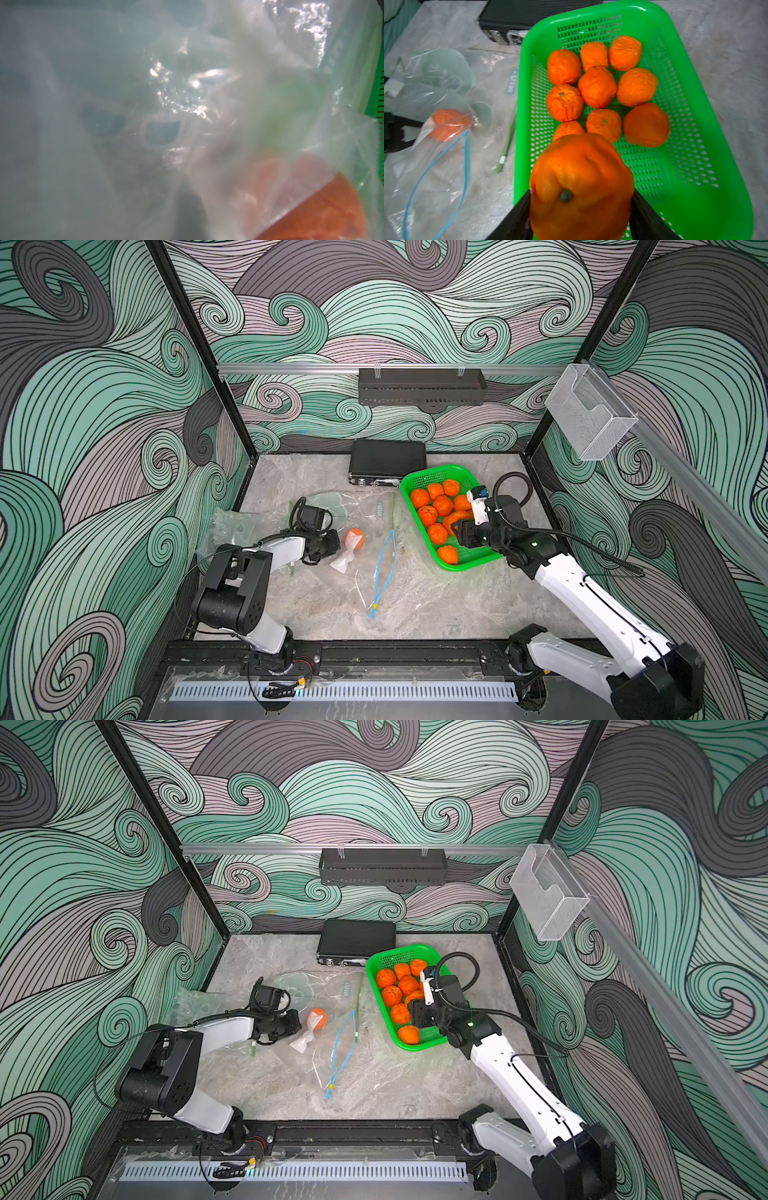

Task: Open the zip-top bag and take out the orange
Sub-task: Place the orange in the basket.

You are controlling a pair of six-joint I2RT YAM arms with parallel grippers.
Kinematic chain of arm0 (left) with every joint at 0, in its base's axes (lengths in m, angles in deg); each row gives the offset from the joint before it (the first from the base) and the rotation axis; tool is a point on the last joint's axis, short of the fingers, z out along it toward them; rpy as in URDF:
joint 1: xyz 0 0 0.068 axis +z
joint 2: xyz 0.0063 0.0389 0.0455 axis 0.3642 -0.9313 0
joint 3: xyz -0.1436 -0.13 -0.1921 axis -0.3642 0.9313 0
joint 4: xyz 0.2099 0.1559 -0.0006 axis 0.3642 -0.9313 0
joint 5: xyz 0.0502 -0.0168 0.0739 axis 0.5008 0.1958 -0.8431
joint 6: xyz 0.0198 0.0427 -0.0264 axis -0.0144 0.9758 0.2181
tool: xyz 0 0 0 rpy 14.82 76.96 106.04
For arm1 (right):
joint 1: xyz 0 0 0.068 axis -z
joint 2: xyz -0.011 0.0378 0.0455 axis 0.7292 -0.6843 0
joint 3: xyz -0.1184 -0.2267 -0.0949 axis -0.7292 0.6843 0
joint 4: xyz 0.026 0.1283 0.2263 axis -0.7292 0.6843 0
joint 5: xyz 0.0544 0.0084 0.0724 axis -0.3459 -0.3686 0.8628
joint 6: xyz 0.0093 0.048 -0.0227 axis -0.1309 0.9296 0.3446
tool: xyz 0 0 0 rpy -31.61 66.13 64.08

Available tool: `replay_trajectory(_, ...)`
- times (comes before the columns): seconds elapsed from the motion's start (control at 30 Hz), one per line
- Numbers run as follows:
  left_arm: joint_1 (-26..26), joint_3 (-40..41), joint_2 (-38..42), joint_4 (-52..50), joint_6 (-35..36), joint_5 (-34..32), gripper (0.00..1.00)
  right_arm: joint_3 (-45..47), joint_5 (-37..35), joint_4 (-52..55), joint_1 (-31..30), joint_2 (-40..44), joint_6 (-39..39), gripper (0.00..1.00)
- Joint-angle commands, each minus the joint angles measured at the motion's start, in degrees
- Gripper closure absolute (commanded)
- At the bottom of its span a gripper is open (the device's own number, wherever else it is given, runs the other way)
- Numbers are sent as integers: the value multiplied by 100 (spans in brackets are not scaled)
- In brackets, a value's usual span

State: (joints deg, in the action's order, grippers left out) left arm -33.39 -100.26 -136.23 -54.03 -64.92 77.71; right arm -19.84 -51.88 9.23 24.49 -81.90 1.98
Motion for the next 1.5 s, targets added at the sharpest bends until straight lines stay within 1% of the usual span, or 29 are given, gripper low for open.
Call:
replay_trajectory(0.0,-10,19,-204,-407,44,-83,100,70,-508,156,176,-118,337,39)
replay_trajectory(0.2,-3,42,-186,-401,44,-91,100,75,-681,144,263,-738,561,39)
replay_trajectory(0.33,-2,37,-192,-409,37,-92,100,190,-407,-18,282,-1030,704,39)
replay_trajectory(0.8,-6,22,-188,-422,50,-100,100,443,-15,-297,290,-1657,774,38)
replay_trajectory(0.87,-2,19,-196,-427,53,-100,100,461,140,-343,290,-1707,774,35)
replay_trajectory(1.07,-9,-5,-222,-436,53,-100,100,514,317,-379,290,-1851,798,32)
replay_trajectory(1.17,-9,-6,-210,-427,53,-100,100,514,304,-384,292,-1887,809,30)
replay_trajectory(1.33,-8,0,-222,-440,53,-90,100,497,287,-382,303,-1971,834,24)
replay_trajectory(1.47,-7,-5,-223,-439,53,-92,100,453,297,-382,334,-1969,862,21)
